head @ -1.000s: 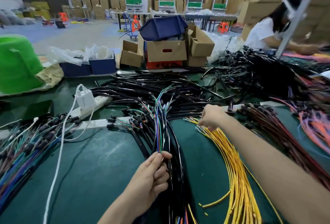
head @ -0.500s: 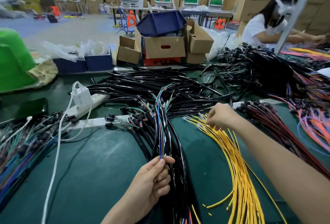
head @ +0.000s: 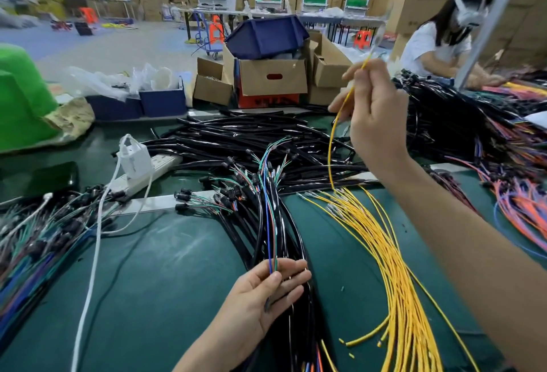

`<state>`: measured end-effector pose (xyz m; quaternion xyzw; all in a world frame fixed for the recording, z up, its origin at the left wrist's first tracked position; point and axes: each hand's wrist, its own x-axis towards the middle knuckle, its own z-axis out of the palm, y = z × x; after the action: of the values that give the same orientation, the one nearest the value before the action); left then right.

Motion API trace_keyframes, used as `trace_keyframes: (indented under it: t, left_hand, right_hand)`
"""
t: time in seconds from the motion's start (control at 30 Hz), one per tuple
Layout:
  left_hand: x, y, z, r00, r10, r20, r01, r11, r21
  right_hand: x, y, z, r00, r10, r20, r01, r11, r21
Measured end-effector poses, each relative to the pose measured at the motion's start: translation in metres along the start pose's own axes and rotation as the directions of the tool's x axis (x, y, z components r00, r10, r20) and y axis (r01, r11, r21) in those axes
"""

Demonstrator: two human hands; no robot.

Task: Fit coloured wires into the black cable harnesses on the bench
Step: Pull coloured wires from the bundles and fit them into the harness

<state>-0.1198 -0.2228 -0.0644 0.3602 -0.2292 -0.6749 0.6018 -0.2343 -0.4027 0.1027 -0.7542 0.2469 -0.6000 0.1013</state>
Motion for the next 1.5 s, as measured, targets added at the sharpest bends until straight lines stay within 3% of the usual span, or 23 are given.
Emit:
trace_keyframes:
  t: [0.13,0.27,0.43,0.53,0.77,0.9,0.97,1.03,1.1,1.2,1.3,1.37,1.43,1.5]
  left_hand:
    - [0.001,-0.001,-0.001,1.0,-0.017,-0.011,0.017,0.999,-0.028]
    - [0.003,-0.002,-0.004,0.999,-0.032,-0.009,0.031,0.998,-0.054]
    - [0.003,-0.001,-0.005,0.999,-0.045,0.005,0.046,0.995,-0.091]
    - [0.003,0.001,-0.006,0.998,-0.059,0.034,0.063,0.99,-0.127]
    - [0.001,0.0,-0.009,0.998,-0.051,0.035,0.053,0.996,-0.072]
    - [0.002,-0.001,-0.008,1.0,-0.02,0.015,0.022,0.992,-0.123]
    - [0.002,0.0,-0.007,1.0,-0.019,0.012,0.02,0.995,-0.096]
    - [0.002,-0.001,-0.008,1.0,-0.02,0.01,0.021,0.999,-0.049]
    - [0.001,-0.002,-0.008,1.0,-0.012,0.016,0.013,0.999,-0.031]
    - [0.002,-0.002,-0.008,1.0,-0.005,0.022,0.006,0.999,-0.054]
    - [0.003,-0.003,-0.01,0.999,-0.006,0.039,0.009,0.998,-0.061]
    - [0.003,-0.004,-0.011,0.999,-0.007,0.048,0.01,0.998,-0.061]
    - [0.004,-0.004,-0.011,0.999,-0.008,0.053,0.012,0.998,-0.066]
    - [0.004,-0.004,-0.011,0.998,-0.006,0.055,0.01,0.997,-0.071]
  right_hand:
    - [0.01,-0.03,-0.002,0.992,0.034,-0.12,-0.002,0.965,0.263]
    - [0.017,-0.036,-0.006,0.946,0.253,-0.203,-0.13,0.868,0.479]
    - [0.022,-0.03,-0.009,0.77,0.623,-0.14,-0.324,0.57,0.755]
    - [0.019,-0.022,-0.004,0.728,0.67,-0.145,-0.362,0.555,0.749]
    - [-0.009,0.017,0.023,0.754,0.633,-0.174,-0.446,0.689,0.571]
    - [-0.019,0.041,0.035,0.731,0.673,-0.116,-0.558,0.687,0.465]
    - [-0.018,0.046,0.04,0.679,0.734,0.014,-0.652,0.594,0.472]
    - [-0.019,0.047,0.048,0.596,0.751,0.283,-0.754,0.403,0.518]
    - [-0.029,0.047,0.057,0.485,0.715,0.504,-0.866,0.312,0.391]
    - [-0.053,0.057,0.059,0.426,0.734,0.53,-0.901,0.4,0.17]
    - [-0.082,0.089,0.037,0.54,0.786,0.3,-0.785,0.6,-0.158]
    - [-0.097,0.113,0.009,0.646,0.752,0.13,-0.656,0.634,-0.41]
    - [-0.11,0.136,-0.025,0.712,0.701,0.041,-0.52,0.566,-0.639]
    - [-0.119,0.157,-0.06,0.717,0.697,0.001,-0.409,0.421,-0.81]
